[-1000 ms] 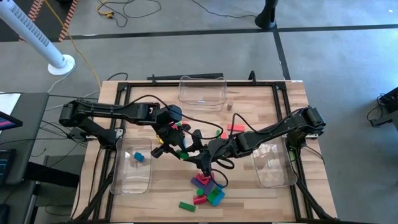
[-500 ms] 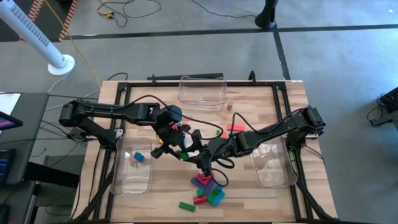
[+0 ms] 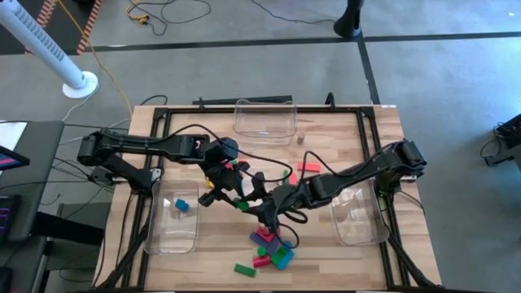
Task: Sort blocks by size
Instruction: Put the green cylindrical block into the right transparent bin
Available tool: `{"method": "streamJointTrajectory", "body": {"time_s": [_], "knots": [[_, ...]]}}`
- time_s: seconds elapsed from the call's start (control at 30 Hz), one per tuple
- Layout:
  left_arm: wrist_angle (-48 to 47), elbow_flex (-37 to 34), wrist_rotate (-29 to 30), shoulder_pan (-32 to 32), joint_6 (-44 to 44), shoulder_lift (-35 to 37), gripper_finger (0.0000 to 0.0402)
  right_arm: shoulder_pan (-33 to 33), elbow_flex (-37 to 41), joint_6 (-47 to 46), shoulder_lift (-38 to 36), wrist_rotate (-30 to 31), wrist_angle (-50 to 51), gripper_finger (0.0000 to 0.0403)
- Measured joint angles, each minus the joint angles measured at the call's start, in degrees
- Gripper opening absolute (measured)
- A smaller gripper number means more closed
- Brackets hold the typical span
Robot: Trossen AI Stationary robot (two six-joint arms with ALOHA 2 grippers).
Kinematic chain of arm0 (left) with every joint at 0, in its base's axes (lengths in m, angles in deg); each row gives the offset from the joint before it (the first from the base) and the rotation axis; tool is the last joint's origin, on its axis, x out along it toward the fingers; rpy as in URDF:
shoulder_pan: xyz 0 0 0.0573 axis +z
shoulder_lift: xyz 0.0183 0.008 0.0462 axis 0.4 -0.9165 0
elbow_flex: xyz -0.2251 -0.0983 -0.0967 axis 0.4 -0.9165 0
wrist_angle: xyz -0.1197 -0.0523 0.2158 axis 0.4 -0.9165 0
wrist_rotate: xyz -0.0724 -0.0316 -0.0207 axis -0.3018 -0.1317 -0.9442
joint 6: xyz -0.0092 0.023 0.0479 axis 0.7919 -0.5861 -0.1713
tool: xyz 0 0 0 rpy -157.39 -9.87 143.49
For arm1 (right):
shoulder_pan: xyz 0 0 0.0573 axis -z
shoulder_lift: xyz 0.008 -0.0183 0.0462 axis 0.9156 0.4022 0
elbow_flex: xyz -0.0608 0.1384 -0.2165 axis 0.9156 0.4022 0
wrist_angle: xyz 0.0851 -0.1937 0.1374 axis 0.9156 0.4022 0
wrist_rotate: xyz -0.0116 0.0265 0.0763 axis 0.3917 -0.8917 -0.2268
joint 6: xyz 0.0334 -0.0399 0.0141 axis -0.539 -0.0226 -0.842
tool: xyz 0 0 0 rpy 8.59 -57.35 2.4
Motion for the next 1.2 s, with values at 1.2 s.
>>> {"method": "streamJointTrajectory", "body": {"time_s": [1.2], "knots": [[-14.1, -7.2, 14.1, -0.4, 5.7, 3.8, 0.0208, -9.5, -0.1, -47.3, -13.9, 7.9, 56.4, 0.0166]]}}
